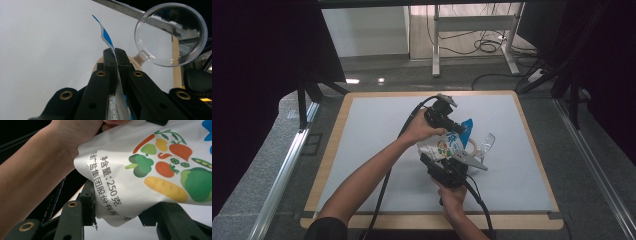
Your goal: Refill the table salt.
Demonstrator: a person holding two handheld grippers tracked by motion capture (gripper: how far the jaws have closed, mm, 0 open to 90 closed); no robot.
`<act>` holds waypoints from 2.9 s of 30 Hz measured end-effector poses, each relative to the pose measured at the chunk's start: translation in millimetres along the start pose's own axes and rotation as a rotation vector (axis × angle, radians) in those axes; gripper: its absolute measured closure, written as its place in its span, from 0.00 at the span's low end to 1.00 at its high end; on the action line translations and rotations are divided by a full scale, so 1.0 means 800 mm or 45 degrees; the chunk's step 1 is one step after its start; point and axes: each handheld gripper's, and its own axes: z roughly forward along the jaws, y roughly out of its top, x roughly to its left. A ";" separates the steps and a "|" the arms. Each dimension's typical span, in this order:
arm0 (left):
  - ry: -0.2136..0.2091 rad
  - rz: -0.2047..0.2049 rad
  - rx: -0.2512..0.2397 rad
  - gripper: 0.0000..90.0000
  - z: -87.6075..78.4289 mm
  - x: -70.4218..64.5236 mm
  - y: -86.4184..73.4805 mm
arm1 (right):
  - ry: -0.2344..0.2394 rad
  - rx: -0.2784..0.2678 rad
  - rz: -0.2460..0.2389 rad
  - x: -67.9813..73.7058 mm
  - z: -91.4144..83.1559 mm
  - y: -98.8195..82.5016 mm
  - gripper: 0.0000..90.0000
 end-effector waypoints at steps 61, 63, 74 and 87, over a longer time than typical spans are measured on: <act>0.019 0.011 0.032 1.00 0.006 -0.001 0.008 | -0.057 -0.051 0.004 0.001 0.004 -0.004 0.63; 0.021 0.011 0.033 1.00 0.006 -0.001 0.008 | -0.054 -0.049 0.000 0.001 0.004 -0.004 0.63; 0.027 0.012 0.036 1.00 0.004 -0.001 0.007 | -0.043 -0.045 0.002 0.002 0.004 -0.003 0.64; 0.042 0.006 0.041 1.00 0.003 -0.002 0.005 | -0.030 -0.036 -0.007 0.001 0.004 -0.003 0.64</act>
